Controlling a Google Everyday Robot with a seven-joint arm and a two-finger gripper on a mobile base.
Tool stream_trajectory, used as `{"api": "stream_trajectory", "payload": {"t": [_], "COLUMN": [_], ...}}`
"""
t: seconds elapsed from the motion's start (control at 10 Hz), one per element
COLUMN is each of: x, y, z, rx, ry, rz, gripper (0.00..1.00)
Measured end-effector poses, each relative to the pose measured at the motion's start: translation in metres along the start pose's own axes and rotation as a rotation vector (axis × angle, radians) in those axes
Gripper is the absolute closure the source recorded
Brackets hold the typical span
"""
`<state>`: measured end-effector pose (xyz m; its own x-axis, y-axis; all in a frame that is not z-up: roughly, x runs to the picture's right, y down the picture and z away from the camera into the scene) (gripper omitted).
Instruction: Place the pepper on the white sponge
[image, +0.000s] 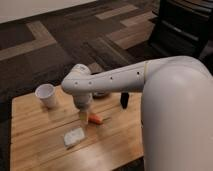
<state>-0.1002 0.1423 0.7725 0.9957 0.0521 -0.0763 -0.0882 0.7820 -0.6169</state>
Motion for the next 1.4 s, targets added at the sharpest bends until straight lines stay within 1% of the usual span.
{"api": "stream_trajectory", "payload": {"t": [0.2, 0.5, 0.9, 1.0, 1.1, 1.3, 1.4], "x": [0.002, 0.007, 0.012, 0.013, 0.014, 0.013, 0.013], "y": [-0.003, -0.007, -0.008, -0.007, -0.006, 0.002, 0.005], "z": [0.015, 0.032, 0.043, 0.043, 0.039, 0.023, 0.015], "rx": [-0.014, -0.037, -0.054, -0.055, -0.052, -0.046, -0.042], "ry": [0.0, 0.008, 0.034, 0.045, 0.06, 0.092, 0.106], "rz": [-0.019, -0.017, -0.012, -0.007, -0.003, -0.003, -0.005], "gripper": [0.35, 0.35, 0.36, 0.43, 0.57, 0.85, 0.95]}}
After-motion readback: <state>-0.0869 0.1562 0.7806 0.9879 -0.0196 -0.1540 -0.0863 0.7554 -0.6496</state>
